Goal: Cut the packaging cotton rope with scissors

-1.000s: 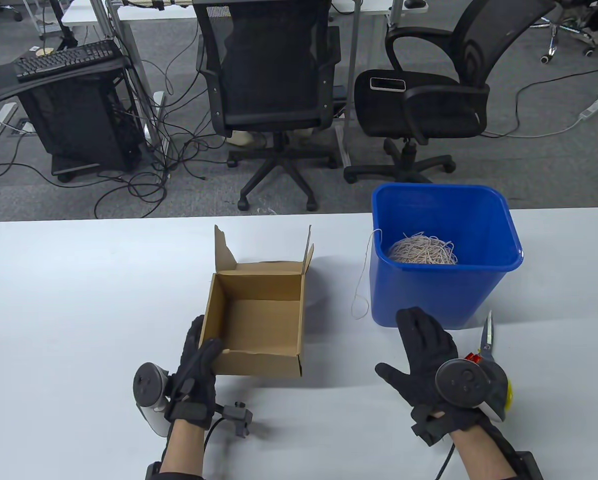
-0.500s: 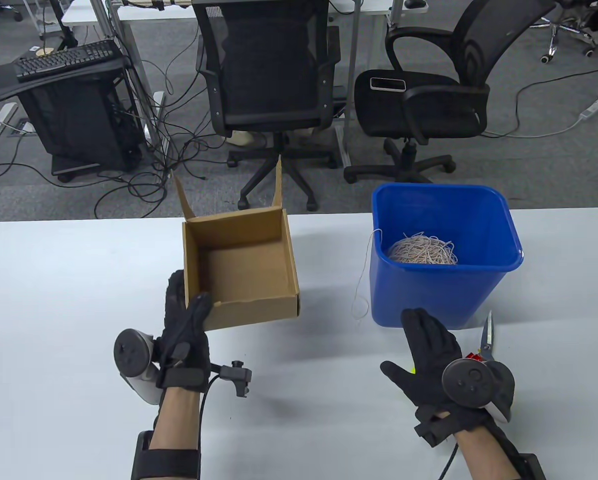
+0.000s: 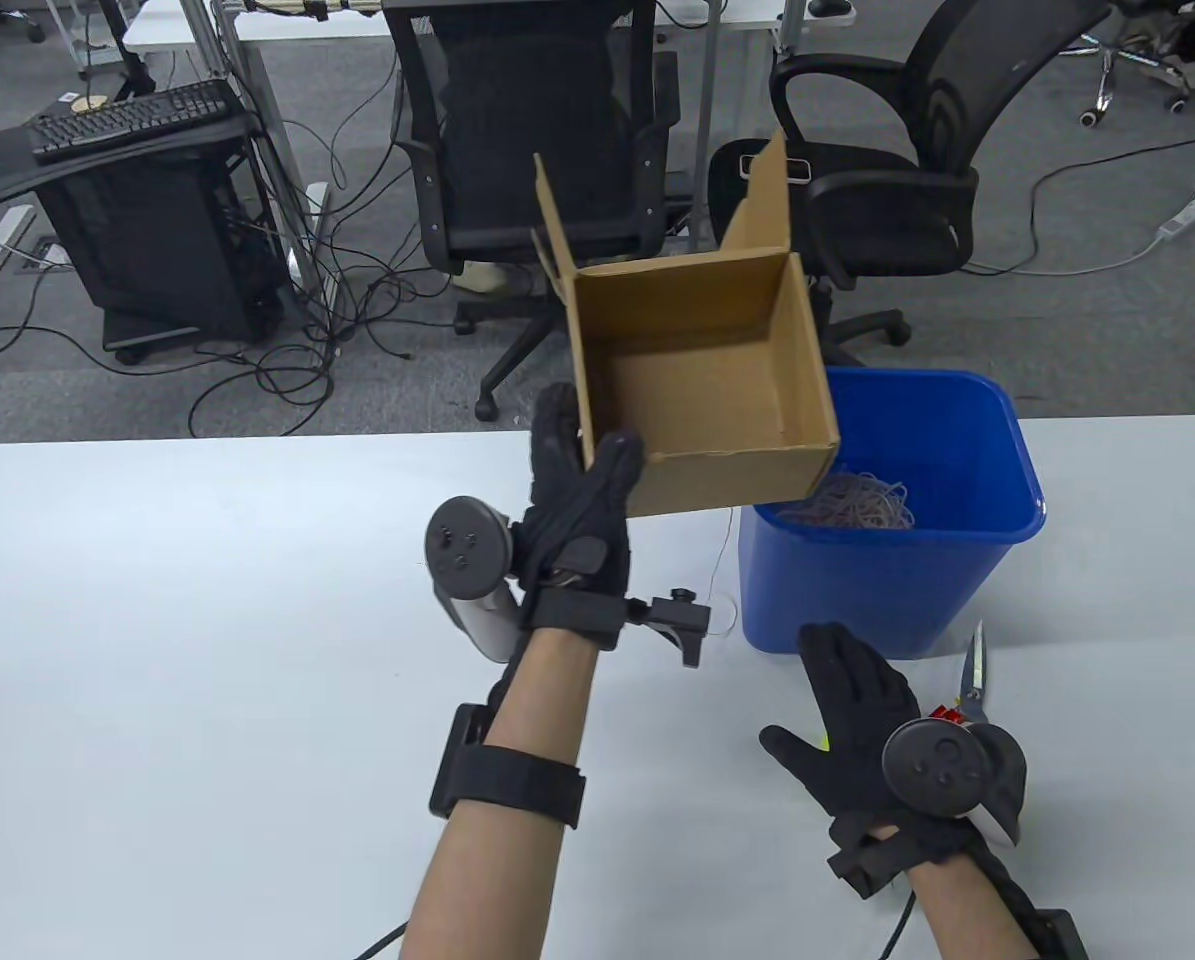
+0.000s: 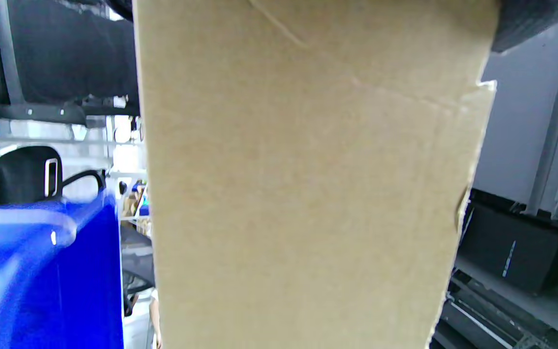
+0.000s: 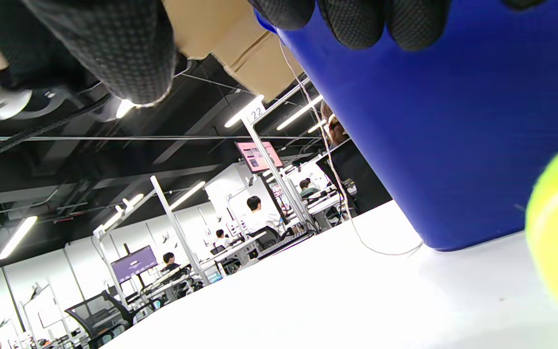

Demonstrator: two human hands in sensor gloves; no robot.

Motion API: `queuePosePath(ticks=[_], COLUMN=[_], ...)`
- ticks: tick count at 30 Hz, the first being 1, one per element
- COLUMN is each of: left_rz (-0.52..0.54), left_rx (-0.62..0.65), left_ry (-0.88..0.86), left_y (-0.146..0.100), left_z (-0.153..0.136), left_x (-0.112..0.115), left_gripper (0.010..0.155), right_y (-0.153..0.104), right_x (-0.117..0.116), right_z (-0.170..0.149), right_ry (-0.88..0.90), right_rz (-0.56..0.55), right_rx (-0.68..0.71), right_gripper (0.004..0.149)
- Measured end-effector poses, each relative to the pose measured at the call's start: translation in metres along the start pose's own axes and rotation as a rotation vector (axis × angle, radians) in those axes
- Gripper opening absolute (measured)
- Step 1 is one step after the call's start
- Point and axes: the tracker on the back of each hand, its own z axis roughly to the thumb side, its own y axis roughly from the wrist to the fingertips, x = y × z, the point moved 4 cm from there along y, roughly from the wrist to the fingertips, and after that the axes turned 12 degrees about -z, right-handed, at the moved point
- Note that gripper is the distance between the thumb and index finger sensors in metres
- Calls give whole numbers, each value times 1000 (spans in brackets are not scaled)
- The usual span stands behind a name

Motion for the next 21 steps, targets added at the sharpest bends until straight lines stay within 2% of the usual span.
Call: queuePosePath(ticks=[6, 9, 15, 21], left_rz=[-55, -78, -113, -193], left_rx=[-61, -102, -217, -230], left_ry=[34, 100, 189, 318], left_y=[29, 41, 51, 54], left_z=[-19, -22, -32, -31], left_x=[57, 77, 104, 123], left_gripper=[92, 93, 95, 91], right_y=[-1, -2, -3, -3], right_x=[0, -3, -6, -10], right_z=[-3, -5, -6, -5], right_ry=[14, 23, 34, 35], right_rz=[6, 18, 34, 53], right_rx=[-13, -18, -25, -22], right_gripper=[89, 89, 88, 88])
